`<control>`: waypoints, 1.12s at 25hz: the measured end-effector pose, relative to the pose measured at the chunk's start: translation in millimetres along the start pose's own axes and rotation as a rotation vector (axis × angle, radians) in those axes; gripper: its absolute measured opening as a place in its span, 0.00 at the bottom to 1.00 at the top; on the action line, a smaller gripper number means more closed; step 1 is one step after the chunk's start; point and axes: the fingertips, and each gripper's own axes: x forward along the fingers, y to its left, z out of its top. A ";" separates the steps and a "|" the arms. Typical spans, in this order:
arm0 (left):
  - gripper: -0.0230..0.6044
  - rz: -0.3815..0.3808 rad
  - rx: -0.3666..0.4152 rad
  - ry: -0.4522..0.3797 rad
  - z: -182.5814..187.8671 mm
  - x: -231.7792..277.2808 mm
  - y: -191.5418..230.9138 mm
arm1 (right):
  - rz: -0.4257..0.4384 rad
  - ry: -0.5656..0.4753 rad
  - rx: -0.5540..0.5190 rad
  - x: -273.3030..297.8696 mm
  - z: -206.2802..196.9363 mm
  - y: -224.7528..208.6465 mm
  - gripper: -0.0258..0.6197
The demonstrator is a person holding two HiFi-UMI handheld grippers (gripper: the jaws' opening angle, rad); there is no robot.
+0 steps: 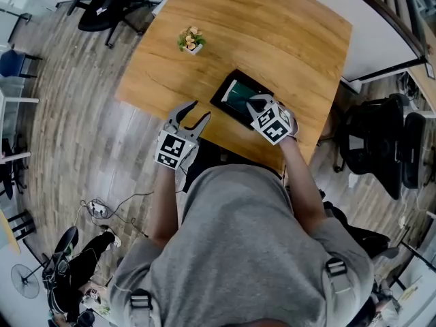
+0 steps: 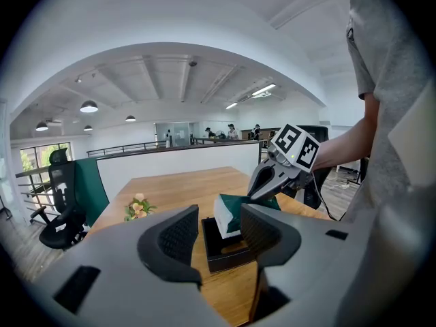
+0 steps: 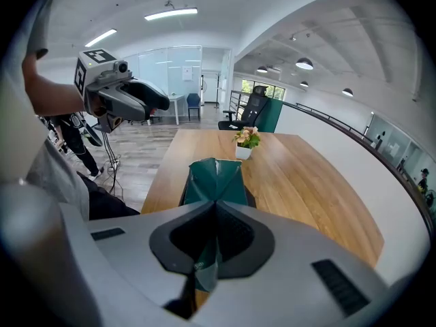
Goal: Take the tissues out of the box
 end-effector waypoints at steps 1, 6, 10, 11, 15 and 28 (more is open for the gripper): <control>0.37 0.001 0.003 -0.001 1.4 -0.5 -0.9 | -0.005 -0.004 0.000 -2.6 0.9 -0.5 0.06; 0.36 0.003 0.009 0.002 5.2 -2.8 -5.9 | -0.013 -0.023 0.007 -10.5 3.6 -0.6 0.06; 0.36 0.002 0.016 0.005 10.9 -0.9 -11.9 | -0.009 -0.034 0.002 -16.0 4.3 -0.2 0.06; 0.36 0.002 0.022 0.002 11.3 -0.6 -13.2 | -0.012 -0.035 0.000 -17.6 4.3 -0.4 0.06; 0.36 0.001 0.040 0.002 12.1 -1.7 -16.4 | -0.019 -0.045 0.001 -20.6 5.6 -0.1 0.06; 0.36 -0.005 0.048 0.015 12.9 -3.5 -23.0 | -0.007 -0.067 0.022 -19.1 5.2 2.9 0.06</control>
